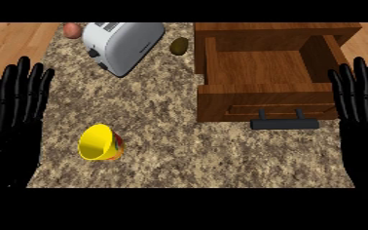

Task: Pick up the cup, place it into the drawer and close the drawer

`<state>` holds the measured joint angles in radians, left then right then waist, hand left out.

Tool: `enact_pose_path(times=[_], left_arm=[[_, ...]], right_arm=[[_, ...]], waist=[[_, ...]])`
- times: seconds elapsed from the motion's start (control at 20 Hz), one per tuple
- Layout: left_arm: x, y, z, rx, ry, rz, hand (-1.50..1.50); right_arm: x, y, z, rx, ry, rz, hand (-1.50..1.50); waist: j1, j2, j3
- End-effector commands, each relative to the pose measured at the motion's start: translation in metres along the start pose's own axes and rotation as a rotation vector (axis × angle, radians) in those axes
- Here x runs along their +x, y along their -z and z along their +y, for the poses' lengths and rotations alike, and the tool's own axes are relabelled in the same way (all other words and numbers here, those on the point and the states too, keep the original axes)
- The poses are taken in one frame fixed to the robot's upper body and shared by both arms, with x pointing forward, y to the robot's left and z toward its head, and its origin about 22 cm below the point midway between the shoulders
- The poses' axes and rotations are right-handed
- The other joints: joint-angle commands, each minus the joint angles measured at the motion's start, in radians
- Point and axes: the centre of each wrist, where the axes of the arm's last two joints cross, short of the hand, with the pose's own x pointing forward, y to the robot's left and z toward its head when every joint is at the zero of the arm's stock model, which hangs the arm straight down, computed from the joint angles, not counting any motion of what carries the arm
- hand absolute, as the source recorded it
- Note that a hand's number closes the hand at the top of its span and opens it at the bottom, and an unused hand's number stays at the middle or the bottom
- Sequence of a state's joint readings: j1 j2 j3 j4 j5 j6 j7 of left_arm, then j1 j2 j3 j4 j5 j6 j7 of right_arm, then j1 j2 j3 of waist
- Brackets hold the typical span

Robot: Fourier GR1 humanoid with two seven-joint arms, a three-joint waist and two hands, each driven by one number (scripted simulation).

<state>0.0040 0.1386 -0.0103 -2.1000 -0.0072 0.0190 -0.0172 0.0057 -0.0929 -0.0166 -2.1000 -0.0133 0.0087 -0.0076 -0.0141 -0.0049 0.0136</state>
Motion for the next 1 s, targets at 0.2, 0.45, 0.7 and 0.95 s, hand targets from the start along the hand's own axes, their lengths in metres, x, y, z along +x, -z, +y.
enact_pose_path(times=[0.2,0.45,0.7,0.95], left_arm=[[0.017,-0.002,-0.015,0.173,0.052,0.007,-1.5],[-0.002,-0.017,-0.037,0.279,-0.135,0.124,-1.5],[-0.02,-0.025,-0.026,0.271,-0.134,0.121,-1.5],[0.008,-0.023,-0.055,0.267,-0.127,0.106,-1.5]], right_arm=[[-0.012,-0.006,0.012,0.056,0.032,0.006,-1.5],[-0.006,-0.01,0.027,0.131,0.15,0.103,-1.5],[-0.027,-0.001,0.0,0.103,0.12,0.091,-1.5],[-0.005,0.01,0.02,0.106,0.128,0.101,-1.5]], waist=[[0.015,0.004,-0.013],[0.013,0.004,-0.014],[0.016,0.005,-0.014],[0.015,0.004,-0.014]])
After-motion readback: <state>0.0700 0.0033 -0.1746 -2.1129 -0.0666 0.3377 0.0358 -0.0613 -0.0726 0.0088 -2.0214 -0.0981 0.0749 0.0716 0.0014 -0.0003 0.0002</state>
